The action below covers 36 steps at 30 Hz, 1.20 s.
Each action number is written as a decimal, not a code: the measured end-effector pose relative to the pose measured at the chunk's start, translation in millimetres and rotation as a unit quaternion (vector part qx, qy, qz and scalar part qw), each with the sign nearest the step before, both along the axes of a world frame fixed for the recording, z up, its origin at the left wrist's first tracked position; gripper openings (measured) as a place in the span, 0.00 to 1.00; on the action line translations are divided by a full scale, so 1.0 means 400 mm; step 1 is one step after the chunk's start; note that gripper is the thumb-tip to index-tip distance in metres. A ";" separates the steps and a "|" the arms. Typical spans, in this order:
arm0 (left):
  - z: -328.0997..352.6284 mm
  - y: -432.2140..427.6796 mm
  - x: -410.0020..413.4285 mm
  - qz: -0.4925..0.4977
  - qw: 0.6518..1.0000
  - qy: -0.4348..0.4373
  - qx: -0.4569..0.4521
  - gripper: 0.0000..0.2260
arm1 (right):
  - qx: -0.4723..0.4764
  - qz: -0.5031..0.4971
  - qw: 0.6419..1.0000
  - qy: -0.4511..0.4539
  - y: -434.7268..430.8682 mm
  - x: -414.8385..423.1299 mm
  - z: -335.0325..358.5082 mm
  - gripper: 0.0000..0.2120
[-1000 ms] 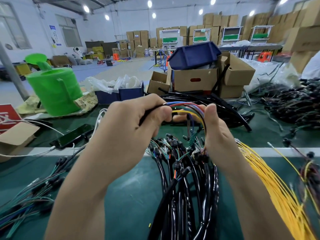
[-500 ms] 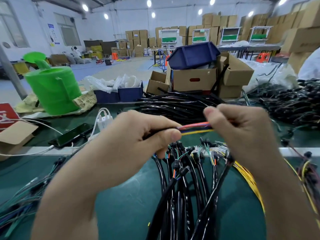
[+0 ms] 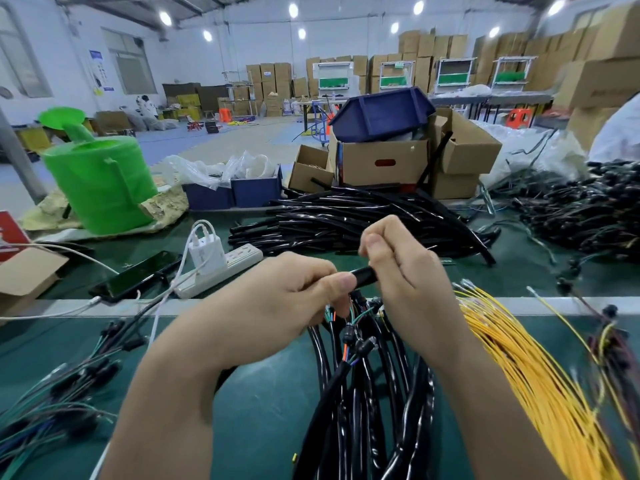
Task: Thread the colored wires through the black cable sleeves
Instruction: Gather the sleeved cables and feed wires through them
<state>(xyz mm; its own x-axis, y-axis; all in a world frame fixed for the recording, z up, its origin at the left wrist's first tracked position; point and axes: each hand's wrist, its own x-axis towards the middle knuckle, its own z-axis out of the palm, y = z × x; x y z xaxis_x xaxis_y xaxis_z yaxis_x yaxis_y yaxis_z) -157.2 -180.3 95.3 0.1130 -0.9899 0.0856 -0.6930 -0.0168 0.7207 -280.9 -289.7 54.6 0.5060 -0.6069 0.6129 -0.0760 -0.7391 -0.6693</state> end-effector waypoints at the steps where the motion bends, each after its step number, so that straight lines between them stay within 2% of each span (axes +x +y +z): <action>1: -0.001 -0.003 -0.002 0.006 1.000 -0.022 -0.004 0.18 | -0.001 -0.001 1.000 0.013 0.001 0.003 -0.001 0.10; 3: -0.003 -0.006 -0.008 0.010 0.998 -0.054 -0.010 0.16 | 0.030 0.027 0.999 0.011 0.010 0.006 0.001 0.11; 7: 0.003 -0.004 -0.014 0.014 0.998 -0.064 -0.009 0.15 | 0.129 0.113 0.985 0.016 0.030 -0.001 0.011 0.23; 11: 0.015 0.005 -0.017 0.035 0.988 -0.112 -0.098 0.17 | 0.079 0.081 0.994 -0.011 0.029 0.004 0.020 0.24; 14: 0.039 0.038 -0.009 0.058 0.971 -0.139 -0.187 0.15 | 0.080 0.054 0.994 -0.046 0.021 0.000 0.026 0.30; 16: 0.049 0.059 -0.004 0.070 0.962 -0.168 -0.203 0.14 | 0.096 0.041 0.993 -0.062 0.018 -0.003 0.021 0.32; 19: 0.047 0.060 -0.010 0.084 0.956 -0.183 -0.213 0.16 | 0.090 0.000 0.995 -0.039 0.019 0.006 0.009 0.34; 22: 0.035 0.042 -0.023 0.081 0.969 -0.139 -0.189 0.21 | 0.096 -0.020 0.995 -0.012 0.010 -0.006 0.011 0.33; 27: 0.007 0.025 -0.006 0.003 0.998 -0.024 -0.053 0.19 | -0.018 -0.088 0.988 0.125 0.004 -0.050 0.039 0.25; 32: 0.010 0.030 -0.005 -0.030 0.999 0.001 -0.034 0.16 | -0.038 -0.093 0.981 0.164 0.024 -0.057 0.063 0.39; 36: 0.008 0.026 -0.024 -0.021 1.000 -0.009 -0.016 0.22 | -0.056 -0.099 0.970 0.214 0.033 -0.068 0.065 0.41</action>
<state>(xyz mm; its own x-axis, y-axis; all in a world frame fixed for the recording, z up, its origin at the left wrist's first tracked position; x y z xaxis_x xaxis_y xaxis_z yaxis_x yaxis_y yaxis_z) -166.9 -169.9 98.5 0.0700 -0.9905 0.1182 -0.7057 0.0346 0.7077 -308.0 -276.6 80.7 0.6093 -0.6593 0.4405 -0.4770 -0.7485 -0.4606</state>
